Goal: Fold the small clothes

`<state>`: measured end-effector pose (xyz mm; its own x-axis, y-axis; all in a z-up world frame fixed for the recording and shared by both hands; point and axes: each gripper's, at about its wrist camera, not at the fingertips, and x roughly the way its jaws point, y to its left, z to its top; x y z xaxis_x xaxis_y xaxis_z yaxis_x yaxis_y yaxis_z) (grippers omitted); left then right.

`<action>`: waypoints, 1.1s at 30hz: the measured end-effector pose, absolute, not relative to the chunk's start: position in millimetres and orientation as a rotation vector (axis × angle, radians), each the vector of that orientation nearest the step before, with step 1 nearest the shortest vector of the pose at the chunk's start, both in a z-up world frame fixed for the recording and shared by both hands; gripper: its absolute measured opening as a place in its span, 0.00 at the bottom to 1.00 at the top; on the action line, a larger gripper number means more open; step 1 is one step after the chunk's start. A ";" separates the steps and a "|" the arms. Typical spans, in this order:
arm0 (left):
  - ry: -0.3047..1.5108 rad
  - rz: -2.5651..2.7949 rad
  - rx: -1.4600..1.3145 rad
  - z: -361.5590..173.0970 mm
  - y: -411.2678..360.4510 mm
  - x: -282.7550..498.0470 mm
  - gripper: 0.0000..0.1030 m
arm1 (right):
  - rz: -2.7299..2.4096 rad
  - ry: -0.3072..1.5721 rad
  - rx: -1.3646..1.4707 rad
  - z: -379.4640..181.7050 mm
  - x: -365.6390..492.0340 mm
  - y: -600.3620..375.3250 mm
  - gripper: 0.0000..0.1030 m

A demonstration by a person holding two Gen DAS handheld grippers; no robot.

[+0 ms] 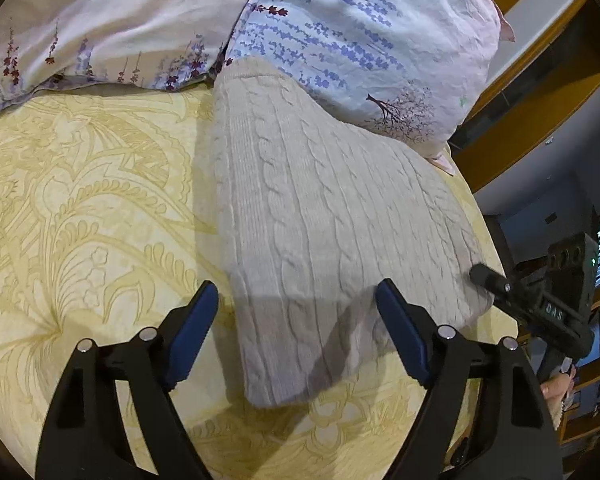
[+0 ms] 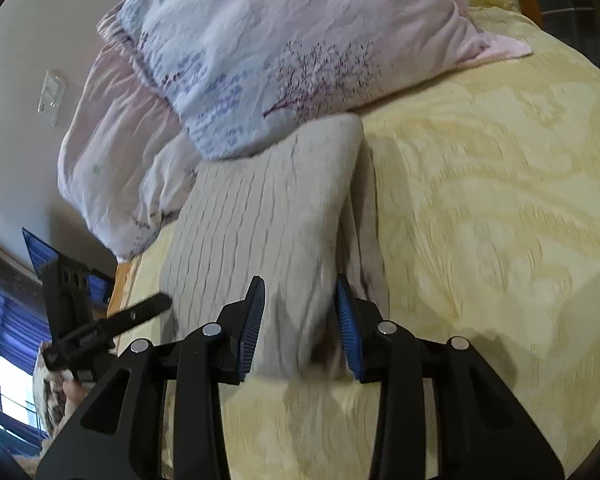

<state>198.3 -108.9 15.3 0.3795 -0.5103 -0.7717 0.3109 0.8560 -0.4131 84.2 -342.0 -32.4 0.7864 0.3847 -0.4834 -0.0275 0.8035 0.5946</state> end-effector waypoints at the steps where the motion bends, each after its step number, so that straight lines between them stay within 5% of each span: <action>1: 1.061 -0.528 -0.207 13.9 -110.5 194.7 0.77 | 0.241 0.637 0.607 -34.6 82.0 -339.9 0.36; 4: 1.053 -0.497 -0.160 9.7 -116.0 185.7 0.77 | 0.233 0.635 0.610 -40.0 75.7 -335.7 0.36; 11: 1.031 -0.454 -0.090 7.0 -122.0 176.3 0.78 | 0.222 0.614 0.626 -44.2 74.8 -337.5 0.10; 33: 1.070 -0.475 -0.051 1.3 -131.0 172.1 0.79 | 0.113 0.629 0.574 -52.5 67.3 -344.8 0.10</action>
